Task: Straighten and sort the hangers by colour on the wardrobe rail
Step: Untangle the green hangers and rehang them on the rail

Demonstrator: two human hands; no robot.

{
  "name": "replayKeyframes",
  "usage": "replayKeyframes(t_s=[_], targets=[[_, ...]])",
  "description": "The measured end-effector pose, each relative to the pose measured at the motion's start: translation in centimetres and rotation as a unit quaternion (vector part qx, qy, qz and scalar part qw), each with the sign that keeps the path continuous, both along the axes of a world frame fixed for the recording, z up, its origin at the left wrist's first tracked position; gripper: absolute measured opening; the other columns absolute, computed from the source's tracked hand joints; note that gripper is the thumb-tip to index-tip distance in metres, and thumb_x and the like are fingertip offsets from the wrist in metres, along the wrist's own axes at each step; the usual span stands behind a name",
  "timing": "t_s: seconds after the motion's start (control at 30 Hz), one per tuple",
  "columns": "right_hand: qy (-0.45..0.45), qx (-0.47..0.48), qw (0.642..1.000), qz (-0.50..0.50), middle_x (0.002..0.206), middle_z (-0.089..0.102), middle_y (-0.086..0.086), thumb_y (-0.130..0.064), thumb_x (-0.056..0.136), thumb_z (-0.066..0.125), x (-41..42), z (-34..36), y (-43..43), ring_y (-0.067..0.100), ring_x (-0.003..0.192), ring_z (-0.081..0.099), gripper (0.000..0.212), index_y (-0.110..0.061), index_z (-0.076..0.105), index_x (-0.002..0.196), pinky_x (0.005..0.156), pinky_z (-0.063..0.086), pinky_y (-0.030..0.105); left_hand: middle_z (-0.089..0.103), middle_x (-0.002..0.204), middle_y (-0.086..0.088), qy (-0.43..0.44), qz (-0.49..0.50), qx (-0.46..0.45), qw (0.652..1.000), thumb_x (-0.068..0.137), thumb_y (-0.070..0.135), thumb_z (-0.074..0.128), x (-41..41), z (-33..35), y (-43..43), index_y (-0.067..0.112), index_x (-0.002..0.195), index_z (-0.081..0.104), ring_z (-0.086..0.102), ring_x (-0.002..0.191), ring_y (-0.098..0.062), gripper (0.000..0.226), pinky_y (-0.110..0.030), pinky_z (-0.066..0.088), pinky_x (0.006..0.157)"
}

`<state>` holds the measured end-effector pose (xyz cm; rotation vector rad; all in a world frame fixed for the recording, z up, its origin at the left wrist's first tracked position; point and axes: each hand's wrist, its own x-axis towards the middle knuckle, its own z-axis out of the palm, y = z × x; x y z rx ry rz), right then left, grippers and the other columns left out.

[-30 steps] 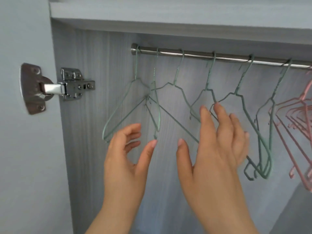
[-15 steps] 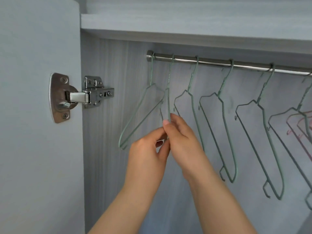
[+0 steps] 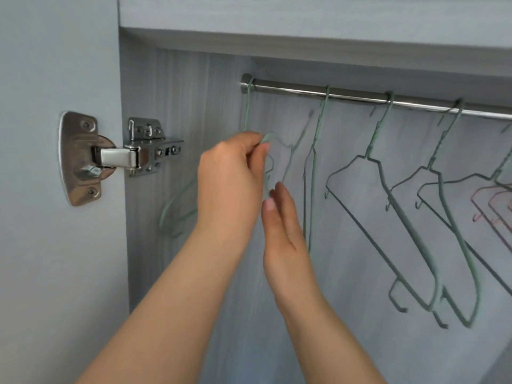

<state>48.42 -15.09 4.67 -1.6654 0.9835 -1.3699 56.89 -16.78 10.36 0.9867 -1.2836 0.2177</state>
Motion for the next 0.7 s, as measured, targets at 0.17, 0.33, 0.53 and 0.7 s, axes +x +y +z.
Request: replayKeyframes(t_s=[0.17,0.33,0.53,0.7], targets=[[0.049,0.050,0.997,0.019,0.152,0.015,-0.021,-0.041,0.094,0.034,-0.9,-3.3,0.7,-0.011,0.134,0.017,0.055,-0.037,0.011,0.144,0.108,0.014,0.011,0.070,0.072,-0.015,0.003,0.040,0.022,0.999,0.084,0.014,0.057,0.7,-1.5,-2.6,0.003,0.075,0.066,0.065,0.066,-0.030,0.016,-0.041,0.052,0.065],[0.089,0.069,0.993,0.013,0.154,0.013,-0.014,-0.043,0.093,0.035,-1.2,-5.1,0.5,-0.003,0.138,0.015,0.058,-0.040,0.005,0.143,0.110,0.012,0.016,0.061,0.068,0.004,0.077,-0.020,0.071,0.994,0.090,0.007,0.050,0.2,-4.8,-2.5,0.013,0.084,0.057,0.066,0.066,-0.020,0.011,-0.044,0.056,0.071],[0.163,-0.068,0.984,-0.028,0.109,0.068,-0.010,-0.052,0.081,0.045,-2.4,-3.8,3.6,-0.003,0.089,0.062,0.037,-0.031,0.060,0.109,0.084,0.050,0.017,0.056,0.065,0.010,0.087,-0.031,0.059,0.994,0.091,0.009,0.047,-0.3,-5.5,-1.8,0.018,0.086,0.048,0.067,0.067,-0.022,0.010,-0.045,0.056,0.071],[0.152,-0.295,0.912,-0.240,0.121,0.056,-0.005,-0.038,0.087,0.048,-4.1,1.9,4.7,0.008,0.113,0.050,0.035,-0.022,0.054,0.117,0.097,0.038,0.016,0.064,0.086,-0.002,0.092,-0.003,0.042,0.995,0.095,0.012,0.038,-0.5,-4.7,-0.7,0.018,0.090,0.037,0.066,0.072,-0.022,0.008,-0.033,0.053,0.070]])
